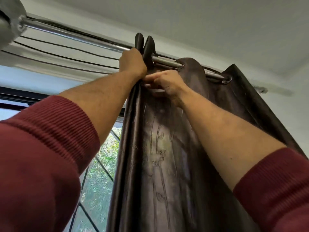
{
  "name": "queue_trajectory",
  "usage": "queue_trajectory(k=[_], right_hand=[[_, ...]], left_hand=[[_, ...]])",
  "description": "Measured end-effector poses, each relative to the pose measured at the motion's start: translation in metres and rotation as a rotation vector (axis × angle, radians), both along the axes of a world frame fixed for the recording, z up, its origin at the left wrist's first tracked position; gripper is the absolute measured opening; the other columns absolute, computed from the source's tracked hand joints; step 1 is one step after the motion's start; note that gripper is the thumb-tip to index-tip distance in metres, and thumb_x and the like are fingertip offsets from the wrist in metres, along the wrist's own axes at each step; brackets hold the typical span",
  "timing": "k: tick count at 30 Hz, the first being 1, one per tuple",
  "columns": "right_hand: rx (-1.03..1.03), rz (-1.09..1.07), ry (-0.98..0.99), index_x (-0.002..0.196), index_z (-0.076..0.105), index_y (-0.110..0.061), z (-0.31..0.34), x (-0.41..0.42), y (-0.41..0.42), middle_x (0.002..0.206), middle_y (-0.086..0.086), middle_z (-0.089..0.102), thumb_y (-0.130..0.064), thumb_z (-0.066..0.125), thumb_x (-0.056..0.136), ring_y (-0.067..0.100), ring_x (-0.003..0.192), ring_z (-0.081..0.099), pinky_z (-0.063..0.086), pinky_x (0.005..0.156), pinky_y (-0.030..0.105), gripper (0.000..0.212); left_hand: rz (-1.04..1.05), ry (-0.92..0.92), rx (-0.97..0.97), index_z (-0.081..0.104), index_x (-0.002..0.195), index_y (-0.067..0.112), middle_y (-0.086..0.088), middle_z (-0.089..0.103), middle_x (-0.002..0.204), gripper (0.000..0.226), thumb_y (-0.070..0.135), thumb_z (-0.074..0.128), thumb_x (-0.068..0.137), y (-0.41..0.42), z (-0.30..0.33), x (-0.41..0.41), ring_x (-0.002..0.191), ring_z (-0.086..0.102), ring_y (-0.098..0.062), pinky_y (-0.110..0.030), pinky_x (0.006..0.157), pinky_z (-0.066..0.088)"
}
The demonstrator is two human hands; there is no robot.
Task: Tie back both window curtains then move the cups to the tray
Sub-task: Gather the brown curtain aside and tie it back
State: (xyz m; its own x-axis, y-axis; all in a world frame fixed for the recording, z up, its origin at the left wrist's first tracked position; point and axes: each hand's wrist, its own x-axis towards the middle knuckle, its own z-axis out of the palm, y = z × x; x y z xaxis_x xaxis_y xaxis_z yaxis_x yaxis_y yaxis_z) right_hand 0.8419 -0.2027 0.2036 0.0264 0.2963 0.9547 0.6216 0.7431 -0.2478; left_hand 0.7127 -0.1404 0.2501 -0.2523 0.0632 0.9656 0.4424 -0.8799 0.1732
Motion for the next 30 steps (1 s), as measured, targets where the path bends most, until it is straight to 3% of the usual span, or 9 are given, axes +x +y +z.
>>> queue_trajectory(k=[2, 4, 6, 12, 20, 22, 24, 27, 30], right_hand=[[0.222, -0.307, 0.147, 0.107, 0.085, -0.014, 0.0, 0.016, -0.012, 0.109, 0.012, 0.082, -0.015, 0.069, 0.089, 0.03, 0.108, 0.077, 0.058, 0.075, 0.031, 0.024], [0.41, -0.823, 0.261, 0.112, 0.081, -0.035, 0.009, 0.039, -0.025, 0.122, -0.003, 0.078, -0.031, 0.065, 0.084, 0.028, 0.125, 0.064, 0.049, 0.097, 0.04, 0.033], [0.376, -1.032, 0.409, 0.13, 0.069, -0.035, 0.018, 0.058, -0.036, 0.143, 0.001, 0.062, -0.037, 0.066, 0.081, 0.031, 0.141, 0.046, 0.036, 0.109, 0.053, 0.049], [0.143, -0.914, 0.574, 0.144, 0.059, -0.017, 0.037, 0.111, -0.039, 0.154, 0.013, 0.05, -0.067, 0.08, 0.064, 0.037, 0.141, 0.047, 0.042, 0.115, 0.055, 0.097], [0.267, -0.933, 0.097, 0.114, 0.073, -0.011, 0.053, 0.082, -0.05, 0.124, 0.019, 0.071, -0.03, 0.059, 0.095, 0.037, 0.118, 0.068, 0.054, 0.097, 0.041, 0.031], [0.291, -0.814, -0.047, 0.082, 0.065, -0.015, 0.062, 0.047, -0.038, 0.103, 0.015, 0.068, -0.026, 0.06, 0.093, 0.029, 0.098, 0.065, 0.048, 0.078, 0.034, 0.016], [0.279, -0.738, -0.167, 0.066, 0.048, -0.02, 0.071, 0.02, -0.027, 0.084, 0.006, 0.059, -0.019, 0.064, 0.091, 0.021, 0.076, 0.056, 0.04, 0.066, 0.028, 0.03], [0.193, -0.608, -0.237, 0.065, 0.048, -0.022, 0.07, 0.005, -0.021, 0.072, 0.001, 0.052, -0.019, 0.065, 0.093, 0.017, 0.063, 0.051, 0.046, 0.067, 0.034, 0.033], [0.165, -0.424, -0.145, 0.081, 0.06, -0.019, 0.071, 0.011, -0.018, 0.08, 0.007, 0.06, -0.025, 0.068, 0.09, 0.023, 0.073, 0.058, 0.05, 0.065, 0.038, 0.014]], left_hand=[[0.103, 0.026, 0.031, 0.076, 0.123, 0.007, -0.023, 0.073, 0.125, 0.031, 0.01, 0.069, 0.093, 0.004, -0.002, 0.004, 0.119, 0.069, -0.044, -0.045, 0.101, 0.057], [0.145, 0.048, 0.051, 0.074, 0.126, 0.007, -0.023, 0.071, 0.127, 0.031, 0.007, 0.066, 0.096, 0.005, -0.004, 0.007, 0.12, 0.068, -0.045, -0.047, 0.1, 0.057], [0.137, 0.05, 0.045, 0.074, 0.124, 0.006, -0.022, 0.072, 0.124, 0.029, 0.009, 0.067, 0.096, 0.006, -0.003, 0.006, 0.118, 0.069, -0.043, -0.046, 0.097, 0.057], [0.041, -0.033, -0.024, 0.074, 0.126, 0.008, -0.018, 0.074, 0.13, 0.053, 0.04, 0.085, 0.084, -0.001, -0.006, 0.0, 0.124, 0.069, -0.04, -0.043, 0.103, 0.057], [0.089, 0.026, 0.051, 0.073, 0.126, 0.011, -0.015, 0.074, 0.131, 0.038, 0.03, 0.079, 0.094, -0.01, -0.016, 0.016, 0.123, 0.07, -0.036, -0.038, 0.099, 0.055], [0.074, 0.058, 0.053, 0.072, 0.127, 0.01, -0.014, 0.074, 0.13, 0.039, 0.029, 0.08, 0.093, -0.015, -0.016, 0.021, 0.123, 0.07, -0.034, -0.036, 0.099, 0.055], [0.057, 0.08, 0.052, 0.07, 0.13, 0.009, -0.014, 0.073, 0.132, 0.043, 0.031, 0.079, 0.094, -0.019, -0.016, 0.025, 0.126, 0.069, -0.033, -0.037, 0.102, 0.054], [0.038, 0.053, 0.096, 0.059, 0.14, 0.008, -0.016, 0.068, 0.14, 0.039, 0.024, 0.062, 0.105, -0.023, -0.017, 0.03, 0.132, 0.064, -0.035, -0.041, 0.106, 0.051], [-0.018, 0.032, 0.158, 0.043, 0.144, 0.009, -0.012, 0.063, 0.123, 0.035, 0.018, 0.043, 0.111, -0.027, -0.021, 0.031, 0.114, 0.066, -0.03, -0.04, 0.091, 0.05]])
